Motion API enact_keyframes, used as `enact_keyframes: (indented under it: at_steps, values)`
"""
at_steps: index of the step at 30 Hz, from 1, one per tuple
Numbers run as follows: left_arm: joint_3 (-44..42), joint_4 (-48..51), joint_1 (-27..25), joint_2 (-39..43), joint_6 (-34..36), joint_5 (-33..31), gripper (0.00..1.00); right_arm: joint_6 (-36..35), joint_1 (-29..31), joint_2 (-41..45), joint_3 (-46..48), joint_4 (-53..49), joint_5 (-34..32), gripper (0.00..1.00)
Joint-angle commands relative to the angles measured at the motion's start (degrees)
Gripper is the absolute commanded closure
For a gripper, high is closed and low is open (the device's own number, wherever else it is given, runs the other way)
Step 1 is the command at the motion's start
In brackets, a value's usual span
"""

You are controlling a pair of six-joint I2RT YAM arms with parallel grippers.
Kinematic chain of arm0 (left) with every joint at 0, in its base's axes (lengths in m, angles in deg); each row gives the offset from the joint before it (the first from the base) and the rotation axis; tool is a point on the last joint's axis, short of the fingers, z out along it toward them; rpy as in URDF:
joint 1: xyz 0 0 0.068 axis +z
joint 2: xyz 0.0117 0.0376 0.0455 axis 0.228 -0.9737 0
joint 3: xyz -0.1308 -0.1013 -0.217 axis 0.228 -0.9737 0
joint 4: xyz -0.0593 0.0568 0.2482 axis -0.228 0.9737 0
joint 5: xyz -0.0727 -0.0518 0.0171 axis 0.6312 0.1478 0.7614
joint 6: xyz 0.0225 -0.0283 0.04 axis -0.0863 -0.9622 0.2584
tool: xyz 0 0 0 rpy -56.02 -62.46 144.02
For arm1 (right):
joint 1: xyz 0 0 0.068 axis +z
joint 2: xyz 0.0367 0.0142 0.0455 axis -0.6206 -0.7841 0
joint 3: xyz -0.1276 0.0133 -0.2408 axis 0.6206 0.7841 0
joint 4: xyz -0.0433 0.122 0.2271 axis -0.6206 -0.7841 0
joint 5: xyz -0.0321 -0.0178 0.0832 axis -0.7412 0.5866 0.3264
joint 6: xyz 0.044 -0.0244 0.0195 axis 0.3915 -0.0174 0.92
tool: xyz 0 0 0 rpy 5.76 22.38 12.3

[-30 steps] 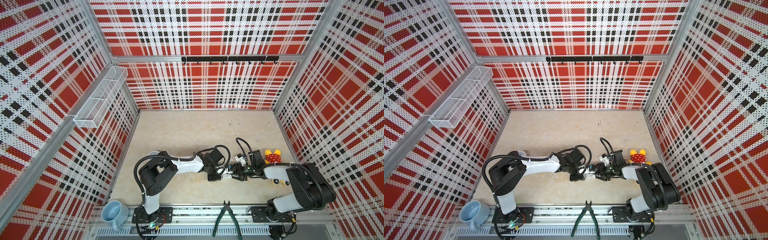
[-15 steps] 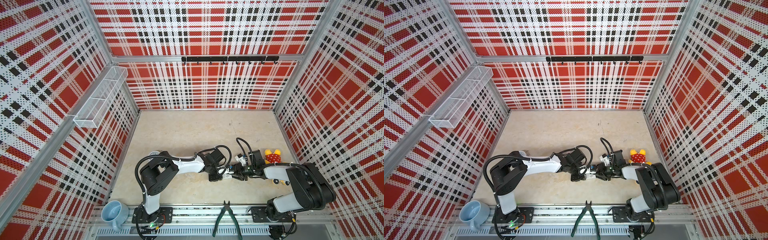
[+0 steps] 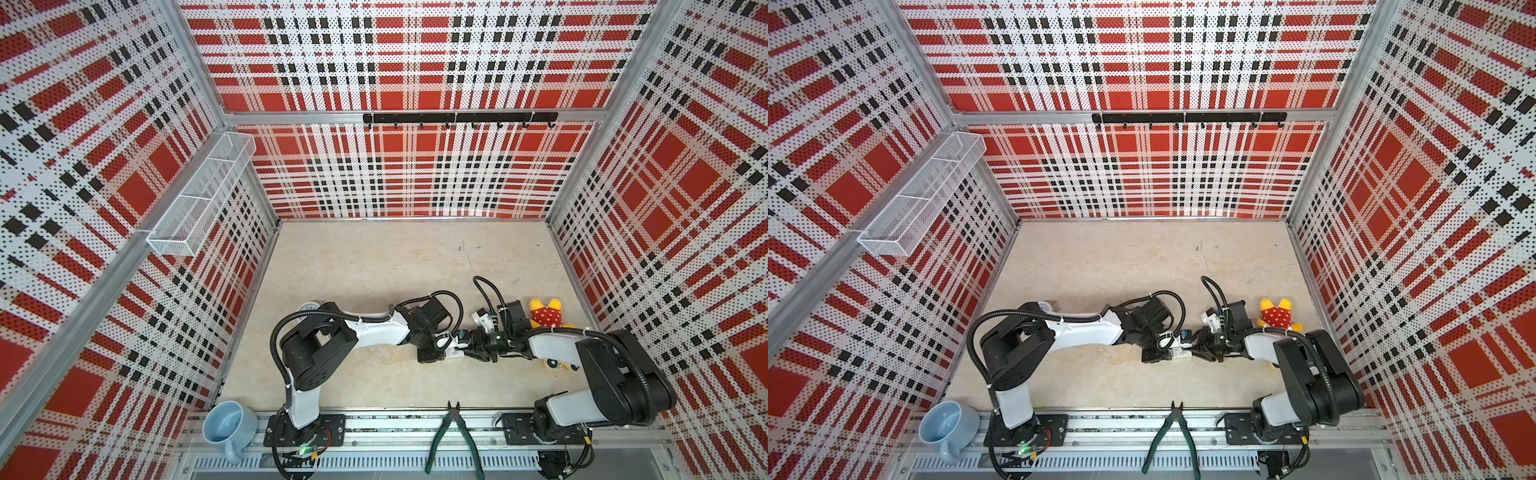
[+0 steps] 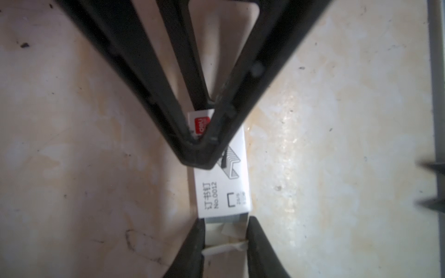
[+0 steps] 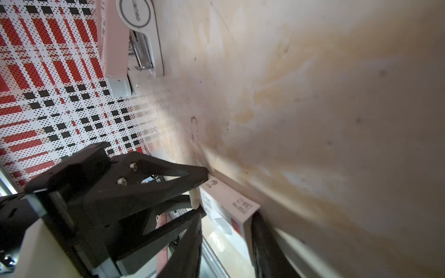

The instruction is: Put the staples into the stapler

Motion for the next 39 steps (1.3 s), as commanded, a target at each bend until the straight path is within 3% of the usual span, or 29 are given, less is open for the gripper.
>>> enact_keyframes:
  at_steps: [1, 14, 39]
  values:
    - [1.0, 0.62, -0.3, -1.35, 0.91, -0.93, 0.71, -2.11, -0.61, 1.53, -0.58, -1.43, -1.43, 0.65]
    - [1.18, 1.07, -0.11, -1.24, 1.3, -1.19, 0.7, -1.79, -0.9, 0.96, 0.52, 0.7, -0.51, 0.79]
    - [2.24, 2.29, 1.3, -1.08, 0.82, 0.53, 0.7, -1.55, -1.58, 0.52, 2.81, 4.54, 0.06, 0.87]
